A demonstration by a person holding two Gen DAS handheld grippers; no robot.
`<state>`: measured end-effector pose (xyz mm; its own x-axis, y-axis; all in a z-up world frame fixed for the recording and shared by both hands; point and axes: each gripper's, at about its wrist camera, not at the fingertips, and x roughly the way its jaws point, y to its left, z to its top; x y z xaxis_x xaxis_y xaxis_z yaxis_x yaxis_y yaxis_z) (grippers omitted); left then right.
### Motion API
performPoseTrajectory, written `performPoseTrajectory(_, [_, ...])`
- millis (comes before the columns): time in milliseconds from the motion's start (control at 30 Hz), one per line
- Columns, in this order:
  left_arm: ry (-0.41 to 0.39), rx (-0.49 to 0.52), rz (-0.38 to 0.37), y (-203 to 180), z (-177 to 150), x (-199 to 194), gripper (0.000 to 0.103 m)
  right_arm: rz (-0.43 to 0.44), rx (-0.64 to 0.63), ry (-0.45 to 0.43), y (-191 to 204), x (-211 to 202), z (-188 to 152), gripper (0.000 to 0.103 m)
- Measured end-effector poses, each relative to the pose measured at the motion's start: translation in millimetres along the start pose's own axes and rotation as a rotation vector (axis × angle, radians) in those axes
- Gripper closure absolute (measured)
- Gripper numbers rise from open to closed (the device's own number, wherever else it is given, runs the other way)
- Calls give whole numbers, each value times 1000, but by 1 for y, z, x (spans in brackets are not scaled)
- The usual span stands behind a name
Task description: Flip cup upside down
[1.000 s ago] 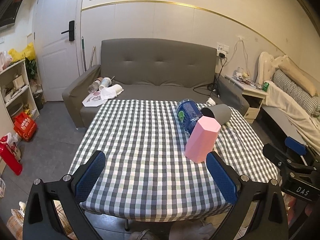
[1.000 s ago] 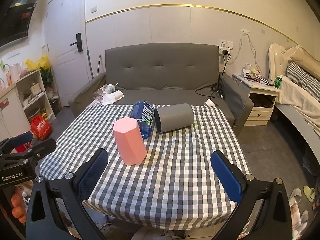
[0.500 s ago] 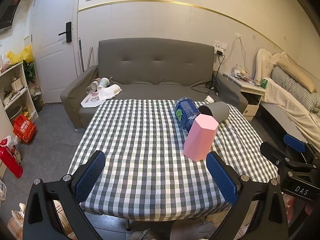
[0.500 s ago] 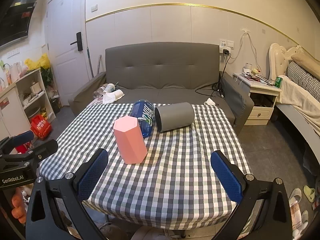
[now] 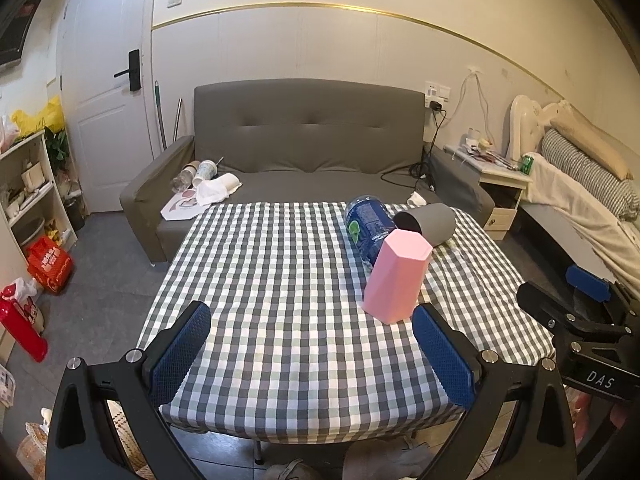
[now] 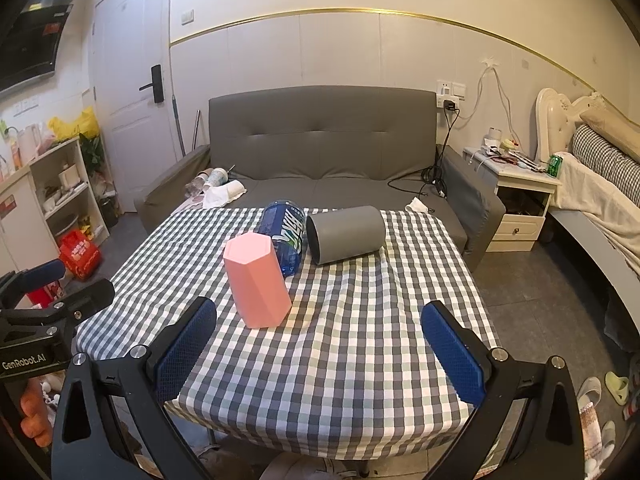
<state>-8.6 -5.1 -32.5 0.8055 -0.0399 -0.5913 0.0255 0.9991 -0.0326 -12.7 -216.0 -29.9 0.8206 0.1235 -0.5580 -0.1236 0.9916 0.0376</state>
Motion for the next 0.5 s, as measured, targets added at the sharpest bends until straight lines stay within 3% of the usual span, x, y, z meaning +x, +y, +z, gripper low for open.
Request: performPoseTrajectory(500, [1, -3, 1, 1, 0, 1, 0, 4, -1, 5, -2, 1, -4, 0])
